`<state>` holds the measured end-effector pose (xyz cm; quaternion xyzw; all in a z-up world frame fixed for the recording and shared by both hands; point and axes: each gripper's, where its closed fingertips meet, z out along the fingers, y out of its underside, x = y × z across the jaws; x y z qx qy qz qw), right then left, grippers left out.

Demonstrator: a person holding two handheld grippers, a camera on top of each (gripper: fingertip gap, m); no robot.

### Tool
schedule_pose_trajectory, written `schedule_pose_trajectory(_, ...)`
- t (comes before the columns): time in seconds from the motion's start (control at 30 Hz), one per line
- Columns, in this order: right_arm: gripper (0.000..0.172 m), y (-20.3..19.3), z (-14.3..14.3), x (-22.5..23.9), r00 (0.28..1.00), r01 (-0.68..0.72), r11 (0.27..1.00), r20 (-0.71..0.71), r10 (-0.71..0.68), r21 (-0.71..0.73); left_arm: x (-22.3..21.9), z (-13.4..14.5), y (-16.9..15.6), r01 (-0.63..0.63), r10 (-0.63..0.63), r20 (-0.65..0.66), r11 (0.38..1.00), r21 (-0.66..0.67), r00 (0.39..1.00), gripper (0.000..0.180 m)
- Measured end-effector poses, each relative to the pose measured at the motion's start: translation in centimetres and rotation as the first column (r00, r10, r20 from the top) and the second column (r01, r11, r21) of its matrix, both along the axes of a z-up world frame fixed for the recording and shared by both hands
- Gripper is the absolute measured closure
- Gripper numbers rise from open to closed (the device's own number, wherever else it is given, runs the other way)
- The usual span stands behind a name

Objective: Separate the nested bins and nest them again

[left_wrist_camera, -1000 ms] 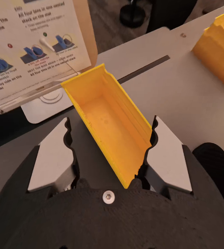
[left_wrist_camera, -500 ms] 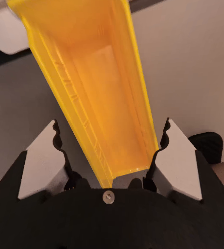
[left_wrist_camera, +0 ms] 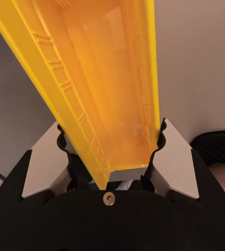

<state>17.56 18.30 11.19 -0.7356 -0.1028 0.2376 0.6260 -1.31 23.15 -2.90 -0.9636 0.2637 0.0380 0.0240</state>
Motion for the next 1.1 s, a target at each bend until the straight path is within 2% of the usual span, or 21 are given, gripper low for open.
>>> schedule_pose_trajectory(0.13, 0.063, 0.1, -0.4, -0.3, 1.000, -0.005, 1.000, 0.015, 0.005, -0.016, 0.1, 0.3, 0.1, -0.023, 0.023, 0.045, 1.000, 0.004, 0.999, 0.049)
schedule_pose_trajectory(0.43, 0.063, 0.6, -1.2, -0.5, 0.999, 0.004, 0.999, 0.051, -0.002, -0.041, 0.0, 0.7, 0.1, -0.016, 0.017, 0.038, 1.000, -0.015, 0.999, 0.061)
schedule_pose_trajectory(0.93, 0.064, 0.7, -1.2, -0.2, 0.999, 0.015, 0.999, 0.049, -0.013, -0.042, -0.1, 1.3, -0.4, -0.028, 0.029, 0.017, 0.999, -0.044, 0.999, 0.063)
schedule_pose_trajectory(1.1, 0.064, 0.7, -1.3, -0.1, 0.999, 0.017, 0.999, 0.049, -0.015, -0.043, 0.3, 3.5, 0.2, -0.032, 0.033, 0.052, 0.999, -0.015, 0.998, 0.061)
